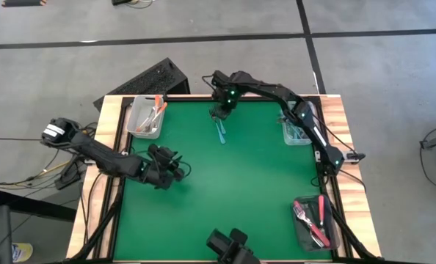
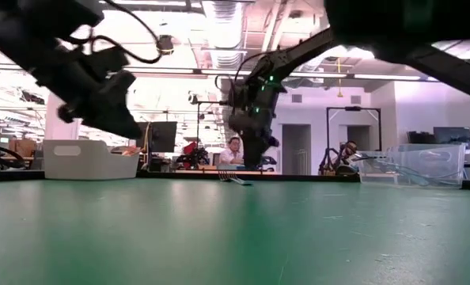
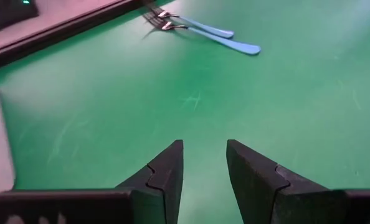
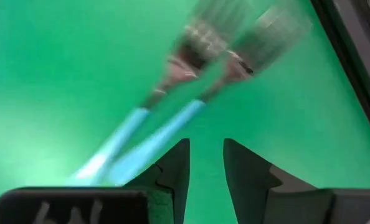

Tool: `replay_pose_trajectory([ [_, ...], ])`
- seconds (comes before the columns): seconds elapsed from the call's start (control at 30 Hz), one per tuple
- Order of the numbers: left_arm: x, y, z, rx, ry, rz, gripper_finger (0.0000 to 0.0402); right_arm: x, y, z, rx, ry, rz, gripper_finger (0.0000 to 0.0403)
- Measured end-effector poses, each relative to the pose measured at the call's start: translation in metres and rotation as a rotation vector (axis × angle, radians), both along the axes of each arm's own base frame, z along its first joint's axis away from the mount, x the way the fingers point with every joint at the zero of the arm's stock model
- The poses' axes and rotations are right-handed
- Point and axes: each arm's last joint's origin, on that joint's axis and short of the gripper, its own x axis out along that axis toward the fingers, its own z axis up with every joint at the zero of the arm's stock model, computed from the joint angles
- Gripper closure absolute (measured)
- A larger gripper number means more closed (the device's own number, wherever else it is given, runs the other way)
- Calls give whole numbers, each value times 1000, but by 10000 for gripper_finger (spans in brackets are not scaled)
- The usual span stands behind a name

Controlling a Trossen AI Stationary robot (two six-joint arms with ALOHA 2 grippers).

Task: Sort silverware by color (type)
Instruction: Put the blue fork into the transparent bin

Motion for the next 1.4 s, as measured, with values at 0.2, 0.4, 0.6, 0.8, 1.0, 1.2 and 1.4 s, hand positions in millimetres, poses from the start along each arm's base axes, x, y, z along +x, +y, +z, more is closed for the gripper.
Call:
replay_pose_trajectory([
  [0.2, 21, 31, 8, -16, -11, -58, 292, -1, 18, 45, 9, -110, 49, 281],
  [0.4, 39, 71, 26, 16, -120, -209, 292, -17, 39, 97, -30, -165, 105, 281],
  [0.6, 60, 109, 38, 135, -144, -427, 292, -45, 70, 152, -70, -213, 170, 281],
  [0.8, 104, 131, 23, 228, 32, -522, 292, -89, 116, 187, -135, -333, 209, 281],
  [1.0, 142, 157, 11, 228, 271, -573, 292, -135, 163, 184, -193, -509, 212, 281],
  [1.2, 156, 186, 4, 188, 582, -681, 292, -165, 202, 145, -138, -561, 221, 281],
  [1.4, 158, 213, 11, 214, 717, -791, 292, -182, 231, 102, -36, -531, 171, 281],
])
